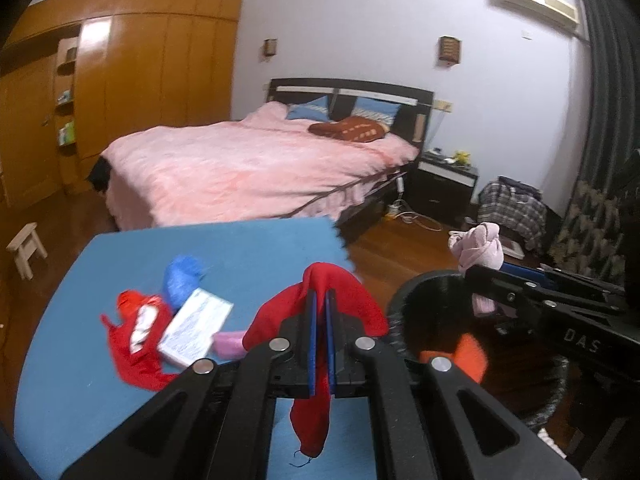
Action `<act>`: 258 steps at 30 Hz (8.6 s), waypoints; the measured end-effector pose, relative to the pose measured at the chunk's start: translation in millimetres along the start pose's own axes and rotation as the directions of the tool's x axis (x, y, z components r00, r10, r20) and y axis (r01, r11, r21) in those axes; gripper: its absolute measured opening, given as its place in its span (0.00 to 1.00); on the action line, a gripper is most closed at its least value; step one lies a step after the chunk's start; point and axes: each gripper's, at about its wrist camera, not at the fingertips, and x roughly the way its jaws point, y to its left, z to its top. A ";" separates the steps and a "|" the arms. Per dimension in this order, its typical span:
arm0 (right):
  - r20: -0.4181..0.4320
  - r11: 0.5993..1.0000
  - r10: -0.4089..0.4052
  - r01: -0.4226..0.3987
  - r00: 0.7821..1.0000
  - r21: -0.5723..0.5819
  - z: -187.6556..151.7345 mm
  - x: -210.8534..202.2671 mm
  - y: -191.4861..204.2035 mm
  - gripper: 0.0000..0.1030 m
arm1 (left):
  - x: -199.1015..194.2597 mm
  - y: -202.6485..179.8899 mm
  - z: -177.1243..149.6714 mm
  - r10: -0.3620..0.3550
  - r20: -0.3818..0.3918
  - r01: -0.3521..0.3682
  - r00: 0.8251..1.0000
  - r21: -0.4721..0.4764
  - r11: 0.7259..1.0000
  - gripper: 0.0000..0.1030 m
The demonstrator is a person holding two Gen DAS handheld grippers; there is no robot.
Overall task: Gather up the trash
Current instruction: 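Carry the glove and sock over the trash bin and open both tools, then move both open tools back over the table toward the pink mask, then grasp the pink face mask with the right tool and lift it, then grasp the red glove with the left tool while the right tool holds the mask, then carry the glove and mask over the trash bin and open both tools, then move both open tools back over the table toward the white cloth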
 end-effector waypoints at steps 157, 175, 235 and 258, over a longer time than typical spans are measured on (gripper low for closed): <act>-0.292 0.988 0.108 -0.136 0.950 -0.078 -50.9 178.5 93.6 0.12 | 14.4 178.8 -72.4 0.247 -0.147 -0.273 0.958 -0.200 0.941 0.07; -0.206 0.993 0.094 -0.107 0.974 -0.053 -30.8 131.0 70.6 0.12 | 1.4 125.5 -47.0 0.150 -0.072 -0.159 0.986 -0.149 0.976 0.06; -0.041 0.932 -0.290 0.292 0.956 0.215 -65.4 -50.1 -166.1 0.12 | 62.4 -142.9 4.2 -0.271 -0.077 0.280 0.959 0.148 0.948 0.07; -0.045 0.921 -0.314 0.316 0.948 0.229 -73.1 -45.6 -158.6 0.92 | 59.1 -103.9 -1.7 -0.159 -0.076 0.165 0.984 0.087 0.982 0.85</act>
